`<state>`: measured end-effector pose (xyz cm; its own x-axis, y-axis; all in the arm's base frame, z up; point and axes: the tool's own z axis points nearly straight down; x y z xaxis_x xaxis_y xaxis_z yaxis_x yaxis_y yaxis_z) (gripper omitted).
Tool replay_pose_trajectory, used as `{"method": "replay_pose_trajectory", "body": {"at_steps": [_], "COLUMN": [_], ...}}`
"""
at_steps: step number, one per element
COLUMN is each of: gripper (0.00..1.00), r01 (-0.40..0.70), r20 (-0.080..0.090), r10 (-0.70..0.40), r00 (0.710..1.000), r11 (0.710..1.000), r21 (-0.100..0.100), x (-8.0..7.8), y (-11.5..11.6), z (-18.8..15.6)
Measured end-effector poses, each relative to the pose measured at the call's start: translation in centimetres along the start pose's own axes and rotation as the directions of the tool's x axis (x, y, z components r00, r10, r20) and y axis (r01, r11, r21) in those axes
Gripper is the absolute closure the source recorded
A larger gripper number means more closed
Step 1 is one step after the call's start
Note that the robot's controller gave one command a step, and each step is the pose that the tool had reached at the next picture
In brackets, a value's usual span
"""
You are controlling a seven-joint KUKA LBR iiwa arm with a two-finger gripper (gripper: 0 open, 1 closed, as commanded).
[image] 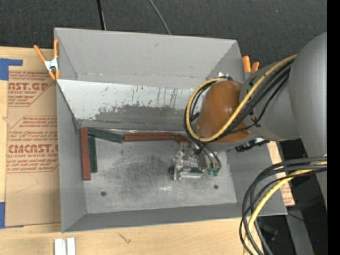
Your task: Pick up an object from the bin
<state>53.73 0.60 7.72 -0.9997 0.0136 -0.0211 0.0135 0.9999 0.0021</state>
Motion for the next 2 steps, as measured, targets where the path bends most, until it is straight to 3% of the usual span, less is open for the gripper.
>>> {"method": "replay_pose_trajectory", "body": {"at_steps": [1,2], "gripper": [1.00,1.00], "r01": [0.001,-0.025], "r20": [0.000,-0.018], "r10": [-0.001,0.025], "r00": [1.000,1.000], "r11": [1.000,1.000], "r21": [0.000,0.002], "x": [0.0,-0.6], "y": [0.0,1.0], "z": [0.0,-13.5]}}
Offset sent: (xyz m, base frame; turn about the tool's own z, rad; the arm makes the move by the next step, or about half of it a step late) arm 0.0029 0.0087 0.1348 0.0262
